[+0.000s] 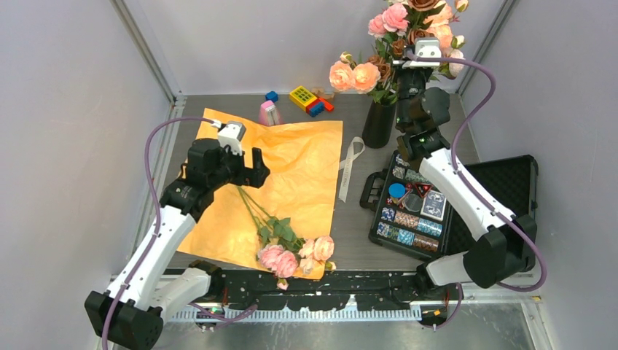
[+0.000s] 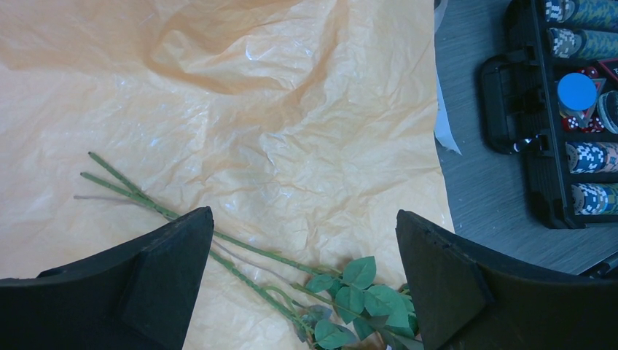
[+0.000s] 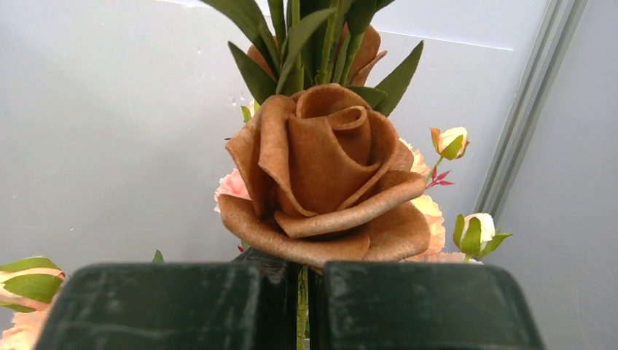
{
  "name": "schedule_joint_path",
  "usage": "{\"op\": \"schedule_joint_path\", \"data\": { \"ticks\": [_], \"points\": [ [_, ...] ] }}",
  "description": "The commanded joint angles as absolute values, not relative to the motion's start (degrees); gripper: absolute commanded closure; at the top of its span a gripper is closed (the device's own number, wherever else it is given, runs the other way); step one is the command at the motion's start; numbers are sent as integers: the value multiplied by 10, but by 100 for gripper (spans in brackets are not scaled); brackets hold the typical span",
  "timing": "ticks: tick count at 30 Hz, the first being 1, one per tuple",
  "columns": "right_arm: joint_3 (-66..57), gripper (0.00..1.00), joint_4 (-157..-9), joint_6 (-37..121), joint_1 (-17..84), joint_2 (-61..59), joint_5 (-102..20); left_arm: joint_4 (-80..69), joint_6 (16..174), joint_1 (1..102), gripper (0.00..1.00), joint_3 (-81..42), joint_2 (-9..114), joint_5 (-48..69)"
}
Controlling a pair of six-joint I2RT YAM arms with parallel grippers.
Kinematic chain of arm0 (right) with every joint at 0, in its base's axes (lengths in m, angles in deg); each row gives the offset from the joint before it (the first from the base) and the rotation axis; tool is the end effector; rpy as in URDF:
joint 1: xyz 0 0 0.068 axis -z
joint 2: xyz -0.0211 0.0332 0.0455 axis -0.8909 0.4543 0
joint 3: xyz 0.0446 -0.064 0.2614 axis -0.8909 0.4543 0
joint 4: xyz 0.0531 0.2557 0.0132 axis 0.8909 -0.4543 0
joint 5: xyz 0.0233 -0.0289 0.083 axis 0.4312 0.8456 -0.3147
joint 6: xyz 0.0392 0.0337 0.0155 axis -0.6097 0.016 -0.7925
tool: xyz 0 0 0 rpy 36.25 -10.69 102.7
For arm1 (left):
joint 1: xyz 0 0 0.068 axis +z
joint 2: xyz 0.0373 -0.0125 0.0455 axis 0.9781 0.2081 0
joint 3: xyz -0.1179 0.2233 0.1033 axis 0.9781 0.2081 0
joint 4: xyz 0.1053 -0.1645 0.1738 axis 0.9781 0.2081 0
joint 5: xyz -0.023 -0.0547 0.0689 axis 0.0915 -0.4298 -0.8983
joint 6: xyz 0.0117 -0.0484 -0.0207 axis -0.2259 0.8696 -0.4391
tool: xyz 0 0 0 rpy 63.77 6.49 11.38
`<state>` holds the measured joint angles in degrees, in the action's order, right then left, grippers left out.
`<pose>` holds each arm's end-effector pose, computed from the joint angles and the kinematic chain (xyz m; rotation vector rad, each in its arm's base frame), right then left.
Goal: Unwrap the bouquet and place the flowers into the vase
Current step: Insert the fake flower into the vase.
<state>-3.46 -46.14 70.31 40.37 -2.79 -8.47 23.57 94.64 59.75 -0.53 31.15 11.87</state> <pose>0.2919 0.1053 0.4693 -0.0080 1.0752 -0.2041 0.1953 -0.0708 0.3326 0.2410 2.0758 -0.4823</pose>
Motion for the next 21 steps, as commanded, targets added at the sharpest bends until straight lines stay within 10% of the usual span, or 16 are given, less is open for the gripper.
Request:
{"op": "schedule_joint_path", "data": {
  "ticks": [1, 21],
  "points": [
    [-17, 100, -374, 715, 408, -20, -87, 223, 948, 601, 0, -18, 315, 127],
    [55, 100, -339, 669, 433, 2, -79, 225, 944, 601, 0, -18, 329, 122]
  ]
}}
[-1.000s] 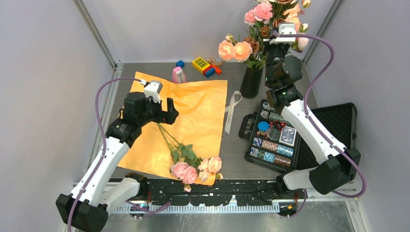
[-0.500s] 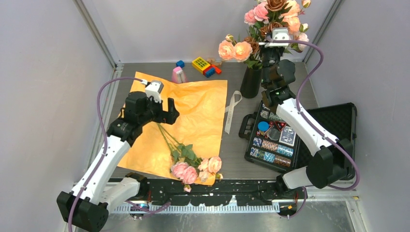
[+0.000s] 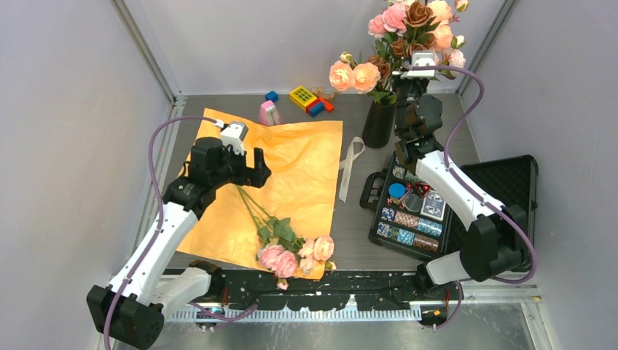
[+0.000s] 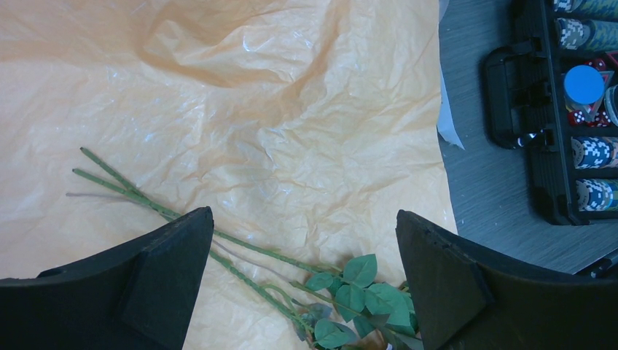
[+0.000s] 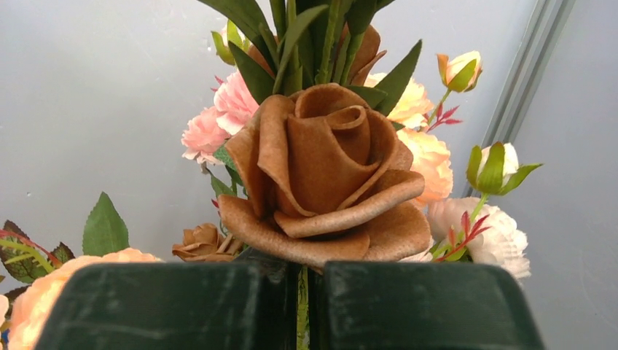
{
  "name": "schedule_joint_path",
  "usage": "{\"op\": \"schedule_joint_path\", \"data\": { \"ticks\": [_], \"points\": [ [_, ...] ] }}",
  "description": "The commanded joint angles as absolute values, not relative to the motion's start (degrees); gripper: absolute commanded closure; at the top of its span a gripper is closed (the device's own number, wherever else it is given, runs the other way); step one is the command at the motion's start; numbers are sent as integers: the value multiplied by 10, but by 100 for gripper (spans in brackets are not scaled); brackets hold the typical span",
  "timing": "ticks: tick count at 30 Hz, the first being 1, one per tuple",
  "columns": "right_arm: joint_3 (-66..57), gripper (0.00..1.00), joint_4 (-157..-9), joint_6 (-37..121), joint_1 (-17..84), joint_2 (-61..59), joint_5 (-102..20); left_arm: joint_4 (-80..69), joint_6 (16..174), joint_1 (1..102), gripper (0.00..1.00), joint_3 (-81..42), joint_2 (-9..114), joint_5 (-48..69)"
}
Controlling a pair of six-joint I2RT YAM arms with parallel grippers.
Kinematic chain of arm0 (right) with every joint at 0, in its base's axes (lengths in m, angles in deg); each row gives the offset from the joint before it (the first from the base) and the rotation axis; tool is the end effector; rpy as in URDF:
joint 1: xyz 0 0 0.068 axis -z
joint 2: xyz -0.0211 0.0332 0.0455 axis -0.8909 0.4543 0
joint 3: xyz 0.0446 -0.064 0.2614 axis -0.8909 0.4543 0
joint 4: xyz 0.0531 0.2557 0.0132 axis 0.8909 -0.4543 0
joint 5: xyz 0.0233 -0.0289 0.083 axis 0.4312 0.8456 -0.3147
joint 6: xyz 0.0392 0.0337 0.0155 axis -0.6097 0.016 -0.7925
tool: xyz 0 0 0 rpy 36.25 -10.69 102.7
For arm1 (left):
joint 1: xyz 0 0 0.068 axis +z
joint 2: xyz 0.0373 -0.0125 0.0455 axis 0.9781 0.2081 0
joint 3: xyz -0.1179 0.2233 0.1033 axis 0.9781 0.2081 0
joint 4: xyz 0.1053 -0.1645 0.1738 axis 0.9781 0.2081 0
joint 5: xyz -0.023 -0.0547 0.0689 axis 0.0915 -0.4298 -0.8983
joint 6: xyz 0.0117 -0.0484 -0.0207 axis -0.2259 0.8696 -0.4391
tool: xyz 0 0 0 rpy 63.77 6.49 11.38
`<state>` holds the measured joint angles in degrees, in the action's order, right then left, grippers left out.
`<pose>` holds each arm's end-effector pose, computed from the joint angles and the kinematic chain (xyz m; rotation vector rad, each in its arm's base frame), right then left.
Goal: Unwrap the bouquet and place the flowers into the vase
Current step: Insert the fake flower into the vase.
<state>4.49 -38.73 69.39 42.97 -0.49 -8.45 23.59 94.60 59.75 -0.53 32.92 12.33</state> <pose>0.3117 0.0976 0.4216 0.0048 1.1199 -0.2414 0.2015 -0.0731 0.3267 0.2466 2.1073 -0.4864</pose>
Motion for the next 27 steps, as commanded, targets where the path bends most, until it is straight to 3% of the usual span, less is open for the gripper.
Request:
{"op": "schedule_joint_path", "data": {
  "ticks": [1, 27],
  "points": [
    [57, 100, -338, 667, 433, 3, -80, 225, 944, 601, 0, -18, 330, 122],
    [99, 100, -307, 612, 434, 70, -40, 227, 939, 601, 0, -19, 335, 114]
  ]
}}
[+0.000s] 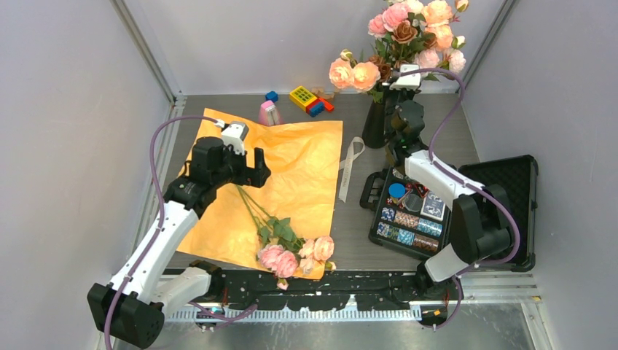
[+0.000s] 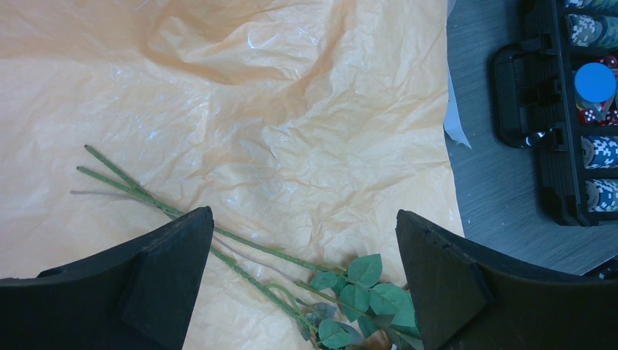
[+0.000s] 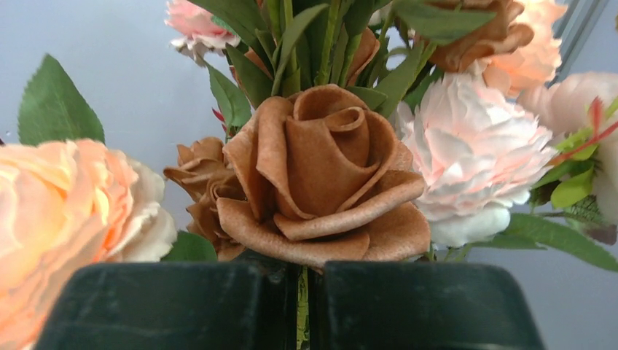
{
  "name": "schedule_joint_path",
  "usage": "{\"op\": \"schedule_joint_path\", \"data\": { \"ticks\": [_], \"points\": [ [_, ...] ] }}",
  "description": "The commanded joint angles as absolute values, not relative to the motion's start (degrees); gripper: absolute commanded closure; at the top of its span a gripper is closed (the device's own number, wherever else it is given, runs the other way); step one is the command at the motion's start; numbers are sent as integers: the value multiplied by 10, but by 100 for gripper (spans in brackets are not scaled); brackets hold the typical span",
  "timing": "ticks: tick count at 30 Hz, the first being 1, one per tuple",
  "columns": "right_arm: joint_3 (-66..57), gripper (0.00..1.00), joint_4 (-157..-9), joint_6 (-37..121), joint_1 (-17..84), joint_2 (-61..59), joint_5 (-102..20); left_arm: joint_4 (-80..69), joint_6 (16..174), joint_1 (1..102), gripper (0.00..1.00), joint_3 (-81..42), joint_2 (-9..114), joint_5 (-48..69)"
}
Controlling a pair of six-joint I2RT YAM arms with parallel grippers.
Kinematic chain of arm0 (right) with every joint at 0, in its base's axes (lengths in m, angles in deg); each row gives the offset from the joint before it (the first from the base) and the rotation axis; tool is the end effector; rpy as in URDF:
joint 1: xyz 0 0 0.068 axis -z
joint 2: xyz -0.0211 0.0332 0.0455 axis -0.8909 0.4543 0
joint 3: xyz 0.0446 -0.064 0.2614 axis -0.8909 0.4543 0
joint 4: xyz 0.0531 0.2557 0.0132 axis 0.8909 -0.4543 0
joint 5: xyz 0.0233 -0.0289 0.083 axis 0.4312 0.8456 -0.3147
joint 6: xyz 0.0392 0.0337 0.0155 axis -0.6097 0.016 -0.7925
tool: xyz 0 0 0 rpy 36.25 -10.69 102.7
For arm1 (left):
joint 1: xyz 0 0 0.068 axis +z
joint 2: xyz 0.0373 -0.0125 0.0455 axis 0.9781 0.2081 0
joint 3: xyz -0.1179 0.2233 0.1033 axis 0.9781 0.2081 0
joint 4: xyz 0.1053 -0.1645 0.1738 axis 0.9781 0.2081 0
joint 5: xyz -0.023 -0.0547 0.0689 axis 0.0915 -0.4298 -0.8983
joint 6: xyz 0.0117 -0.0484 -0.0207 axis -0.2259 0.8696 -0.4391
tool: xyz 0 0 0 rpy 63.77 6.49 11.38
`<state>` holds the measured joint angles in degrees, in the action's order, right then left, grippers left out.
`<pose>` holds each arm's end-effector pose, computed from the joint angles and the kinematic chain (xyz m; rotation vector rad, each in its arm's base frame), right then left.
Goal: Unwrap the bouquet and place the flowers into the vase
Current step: Insert the fake flower into the vase.
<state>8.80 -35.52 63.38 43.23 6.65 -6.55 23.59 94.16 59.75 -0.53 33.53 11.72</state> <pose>0.3434 0.1062 0.3604 0.0409 1.2521 -0.2055 0.2038 -0.0735 0.3246 0.2480 2.1165 -0.4694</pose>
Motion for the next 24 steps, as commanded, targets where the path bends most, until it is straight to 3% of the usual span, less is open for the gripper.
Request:
{"op": "schedule_joint_path", "data": {
  "ticks": [1, 24],
  "points": [
    [101, 100, -307, 608, 434, 71, -37, 227, 939, 601, 0, -19, 334, 113],
    [166, 100, -291, 558, 435, 90, -1, 227, 939, 601, 0, -19, 337, 116]
  ]
}}
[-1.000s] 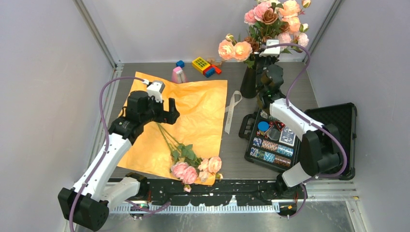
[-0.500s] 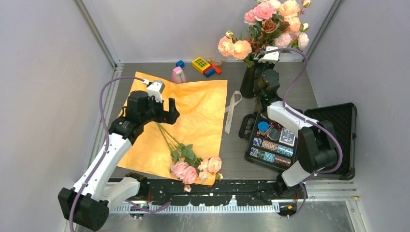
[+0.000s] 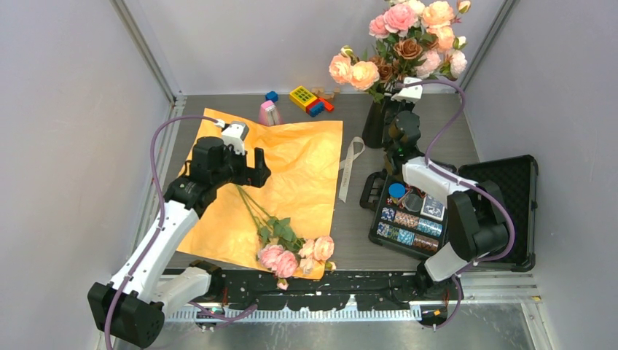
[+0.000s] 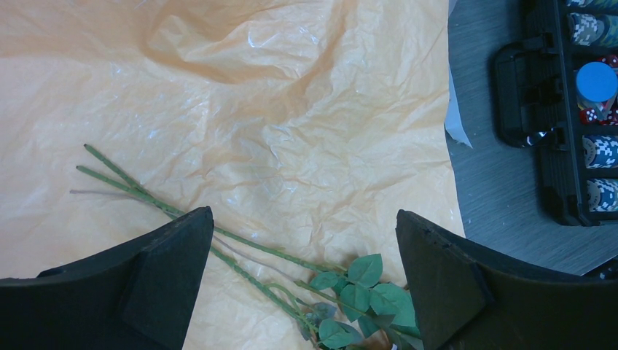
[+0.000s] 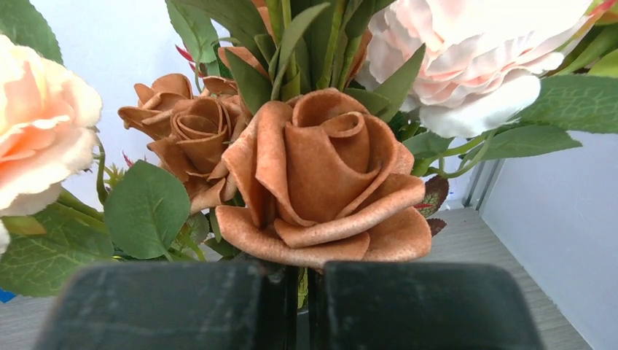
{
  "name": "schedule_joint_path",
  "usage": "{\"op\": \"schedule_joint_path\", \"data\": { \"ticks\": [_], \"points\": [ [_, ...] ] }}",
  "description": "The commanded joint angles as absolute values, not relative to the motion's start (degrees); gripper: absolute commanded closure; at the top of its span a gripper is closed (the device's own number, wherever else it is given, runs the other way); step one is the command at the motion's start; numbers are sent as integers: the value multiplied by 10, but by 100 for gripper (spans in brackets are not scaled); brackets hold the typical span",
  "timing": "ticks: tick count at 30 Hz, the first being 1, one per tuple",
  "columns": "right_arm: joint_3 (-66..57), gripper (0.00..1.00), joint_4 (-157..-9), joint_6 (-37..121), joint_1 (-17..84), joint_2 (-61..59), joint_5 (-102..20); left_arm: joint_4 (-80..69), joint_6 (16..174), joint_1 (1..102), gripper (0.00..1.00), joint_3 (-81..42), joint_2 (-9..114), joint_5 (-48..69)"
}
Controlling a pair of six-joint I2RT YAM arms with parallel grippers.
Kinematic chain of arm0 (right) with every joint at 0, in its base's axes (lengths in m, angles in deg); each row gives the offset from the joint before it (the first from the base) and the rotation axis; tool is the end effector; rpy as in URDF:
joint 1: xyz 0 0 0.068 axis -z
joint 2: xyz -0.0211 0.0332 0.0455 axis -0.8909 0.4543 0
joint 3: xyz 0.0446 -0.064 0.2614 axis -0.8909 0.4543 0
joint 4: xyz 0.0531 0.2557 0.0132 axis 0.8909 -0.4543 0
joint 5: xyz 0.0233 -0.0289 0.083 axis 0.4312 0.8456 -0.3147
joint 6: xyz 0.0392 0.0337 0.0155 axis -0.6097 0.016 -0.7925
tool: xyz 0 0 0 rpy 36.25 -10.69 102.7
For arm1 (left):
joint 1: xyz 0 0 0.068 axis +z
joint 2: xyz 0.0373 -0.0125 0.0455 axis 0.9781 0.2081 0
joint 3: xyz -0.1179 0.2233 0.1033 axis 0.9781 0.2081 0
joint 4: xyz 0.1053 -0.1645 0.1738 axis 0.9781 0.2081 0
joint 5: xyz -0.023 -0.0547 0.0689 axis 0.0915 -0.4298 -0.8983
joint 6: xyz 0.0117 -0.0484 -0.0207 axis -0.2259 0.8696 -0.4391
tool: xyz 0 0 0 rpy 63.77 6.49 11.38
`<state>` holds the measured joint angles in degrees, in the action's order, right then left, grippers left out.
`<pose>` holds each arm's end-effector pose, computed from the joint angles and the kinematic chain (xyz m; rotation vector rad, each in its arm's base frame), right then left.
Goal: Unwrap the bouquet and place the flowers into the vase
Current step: Insert the fake flower into the vase.
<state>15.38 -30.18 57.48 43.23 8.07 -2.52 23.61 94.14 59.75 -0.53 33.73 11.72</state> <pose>0.3413 0.1032 0.3217 0.1497 1.2953 -0.1736 0.2045 -0.0737 0.3238 0.2484 2.1203 -0.4687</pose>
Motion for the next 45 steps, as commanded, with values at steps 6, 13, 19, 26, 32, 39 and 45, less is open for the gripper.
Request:
{"op": "schedule_joint_path", "data": {
  "ticks": [6, 13, 19, 26, 32, 39, 45],
  "points": [
    [170, 100, -295, 557, 435, 101, -1, 227, 939, 601, 0, -19, 338, 116],
    [161, 100, -304, 558, 435, 110, -7, 227, 939, 601, 0, -19, 340, 117],
    [157, 100, -313, 554, 436, 124, -6, 228, 940, 601, 0, -20, 340, 117],
    [155, 89, -325, 554, 436, 124, -11, 228, 941, 601, 0, -20, 339, 120],
    [162, 74, -332, 548, 436, 110, -17, 227, 943, 601, 0, -20, 340, 123],
    [172, 65, -338, 546, 436, 96, -19, 227, 944, 601, 0, -21, 341, 125],
    [178, 54, -348, 539, 435, 82, -21, 228, 944, 601, 0, -21, 341, 125]
  ]
}}
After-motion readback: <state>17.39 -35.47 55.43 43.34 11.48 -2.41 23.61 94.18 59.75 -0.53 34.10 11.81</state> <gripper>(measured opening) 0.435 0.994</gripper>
